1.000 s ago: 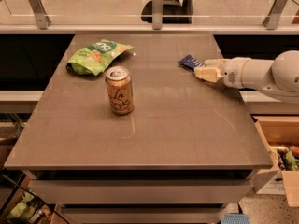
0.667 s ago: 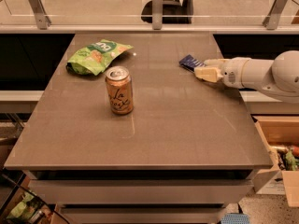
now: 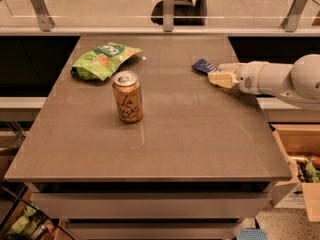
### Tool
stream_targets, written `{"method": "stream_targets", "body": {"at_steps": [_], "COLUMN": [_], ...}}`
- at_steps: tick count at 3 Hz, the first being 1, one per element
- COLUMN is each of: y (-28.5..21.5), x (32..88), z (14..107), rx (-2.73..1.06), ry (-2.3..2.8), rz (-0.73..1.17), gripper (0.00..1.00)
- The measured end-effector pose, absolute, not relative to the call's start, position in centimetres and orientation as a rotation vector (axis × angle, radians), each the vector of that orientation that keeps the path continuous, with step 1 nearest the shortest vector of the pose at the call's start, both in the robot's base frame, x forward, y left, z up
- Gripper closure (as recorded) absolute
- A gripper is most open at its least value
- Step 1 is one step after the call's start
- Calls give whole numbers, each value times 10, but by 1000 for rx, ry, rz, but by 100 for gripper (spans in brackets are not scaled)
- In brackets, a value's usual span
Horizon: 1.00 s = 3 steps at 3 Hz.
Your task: Pick rxbar blueberry
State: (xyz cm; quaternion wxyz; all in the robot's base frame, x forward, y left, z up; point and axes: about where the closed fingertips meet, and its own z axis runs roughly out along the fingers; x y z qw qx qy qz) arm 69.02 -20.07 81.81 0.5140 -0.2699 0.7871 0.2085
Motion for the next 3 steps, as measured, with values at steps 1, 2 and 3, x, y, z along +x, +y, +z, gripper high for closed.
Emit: {"method": "stream_targets", "body": {"at_steps": [1,2,3], "y": [-191,-191,-189], "x": [681,681,682], "z": [859,859,870], "rx": [-689,-689,-713], "ry": [1895,1895,1896], "rz": [467,467,459], "gripper": [100,100,100]}}
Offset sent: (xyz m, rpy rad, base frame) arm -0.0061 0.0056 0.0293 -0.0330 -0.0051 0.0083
